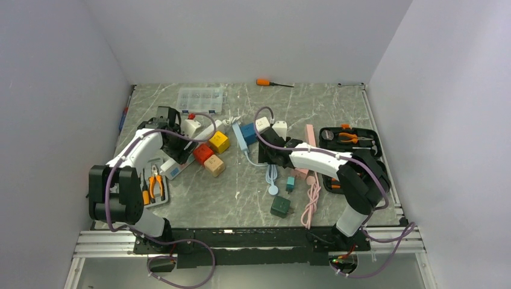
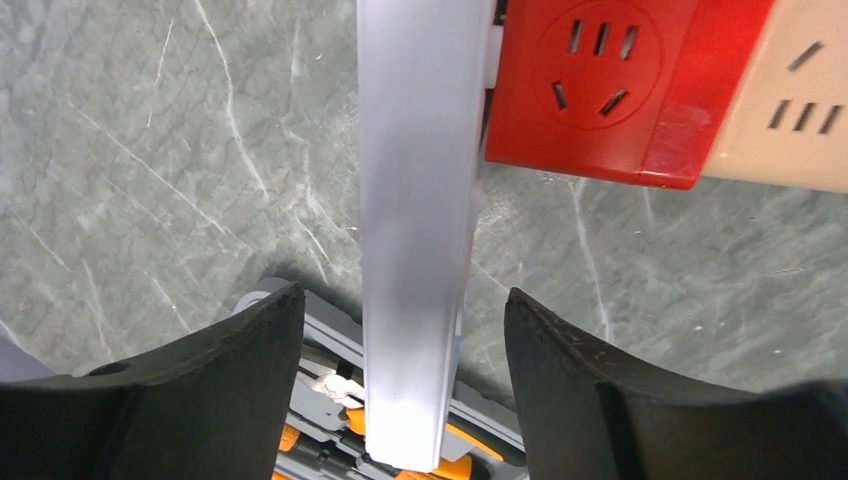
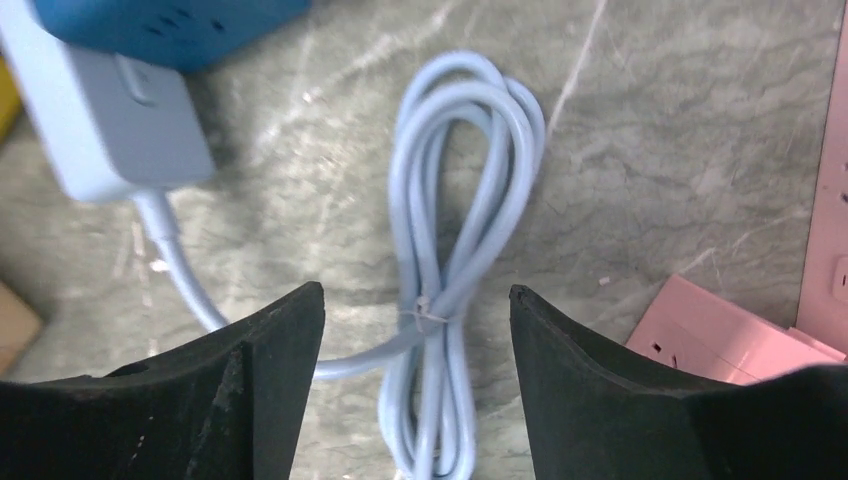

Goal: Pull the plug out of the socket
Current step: Move the socket to the center of the board.

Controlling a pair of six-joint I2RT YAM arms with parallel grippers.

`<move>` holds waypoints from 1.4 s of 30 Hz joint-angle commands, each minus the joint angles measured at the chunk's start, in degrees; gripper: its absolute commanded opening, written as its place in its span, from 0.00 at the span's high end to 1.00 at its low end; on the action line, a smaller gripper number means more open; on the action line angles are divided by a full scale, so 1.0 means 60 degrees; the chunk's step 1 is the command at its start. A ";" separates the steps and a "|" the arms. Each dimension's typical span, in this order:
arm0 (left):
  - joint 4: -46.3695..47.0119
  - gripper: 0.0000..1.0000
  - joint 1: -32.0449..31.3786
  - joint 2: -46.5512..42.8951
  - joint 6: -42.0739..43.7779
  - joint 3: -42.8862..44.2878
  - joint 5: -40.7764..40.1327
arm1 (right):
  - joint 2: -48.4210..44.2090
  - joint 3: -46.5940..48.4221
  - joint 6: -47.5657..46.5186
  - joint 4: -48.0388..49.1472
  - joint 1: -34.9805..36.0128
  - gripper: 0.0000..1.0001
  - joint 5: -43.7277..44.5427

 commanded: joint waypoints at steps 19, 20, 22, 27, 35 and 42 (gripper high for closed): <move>-0.1603 0.20 -0.0013 0.0286 -0.0995 0.3047 0.2049 | 0.2549 0.3046 -0.1786 0.1770 0.1000 0.37 0.0413; -0.1581 0.20 -0.0013 0.0280 -0.1005 0.3010 0.2055 | 0.2667 0.3101 -0.1874 0.1799 0.0994 0.37 0.0451; -0.1520 0.20 -0.0013 0.0252 -0.1023 0.2886 0.2062 | 0.2908 0.3259 -0.2027 0.1774 0.1000 0.38 0.0596; -0.1490 0.20 -0.0013 0.0311 -0.1102 0.2863 0.2150 | 0.3280 0.3340 -0.2609 0.2024 0.1095 0.52 0.1271; -0.1731 0.20 -0.0845 0.1104 -0.1278 0.3706 0.2312 | 0.2648 0.1919 -0.3686 0.2919 0.1612 0.90 0.3269; -0.2470 0.20 -0.1764 0.3039 -0.1634 0.6154 0.2487 | 0.1950 0.0316 -0.4814 0.4237 0.2222 0.99 0.5172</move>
